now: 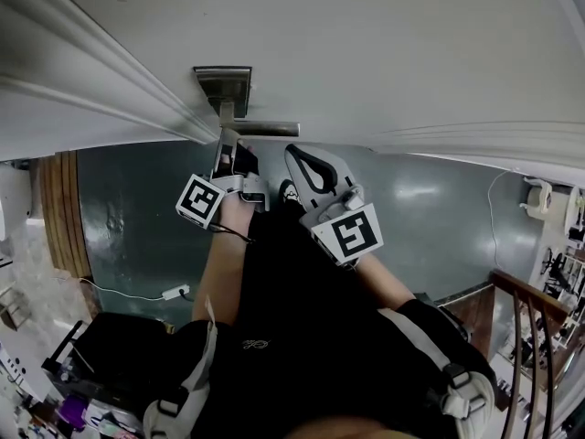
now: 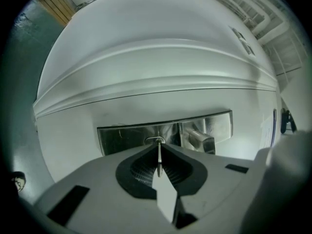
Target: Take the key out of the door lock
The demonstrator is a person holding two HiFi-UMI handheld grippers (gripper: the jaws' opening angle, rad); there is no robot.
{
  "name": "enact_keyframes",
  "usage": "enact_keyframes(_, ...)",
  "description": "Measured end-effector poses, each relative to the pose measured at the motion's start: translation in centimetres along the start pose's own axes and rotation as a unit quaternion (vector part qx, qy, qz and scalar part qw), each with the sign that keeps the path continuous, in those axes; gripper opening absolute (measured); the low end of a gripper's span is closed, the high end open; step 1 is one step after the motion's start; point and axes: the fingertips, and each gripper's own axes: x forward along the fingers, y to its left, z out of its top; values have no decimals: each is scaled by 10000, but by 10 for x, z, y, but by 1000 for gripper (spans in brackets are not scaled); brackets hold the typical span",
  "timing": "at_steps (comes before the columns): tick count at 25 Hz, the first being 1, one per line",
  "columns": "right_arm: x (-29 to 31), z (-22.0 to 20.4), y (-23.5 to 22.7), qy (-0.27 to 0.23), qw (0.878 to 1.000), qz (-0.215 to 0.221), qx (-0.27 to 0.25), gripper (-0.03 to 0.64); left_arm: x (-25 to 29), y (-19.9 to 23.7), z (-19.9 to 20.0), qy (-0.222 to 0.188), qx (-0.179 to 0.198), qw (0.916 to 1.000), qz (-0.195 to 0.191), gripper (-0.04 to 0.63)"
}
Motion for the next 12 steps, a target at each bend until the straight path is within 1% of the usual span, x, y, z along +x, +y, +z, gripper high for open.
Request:
enact_keyframes(6,0,-1,5,9,10000,44,-17,8,-2,0,1,52,-29,10000,29,35)
enact_keyframes(9,-2,-6,3,188,9998,17,12,8,-6,0,0,93,0,9999,44,35)
enact_keyframes(12,0,-2,5,33,10000,74,2,8,-10,-2,-1,85,-40,10000,27,35)
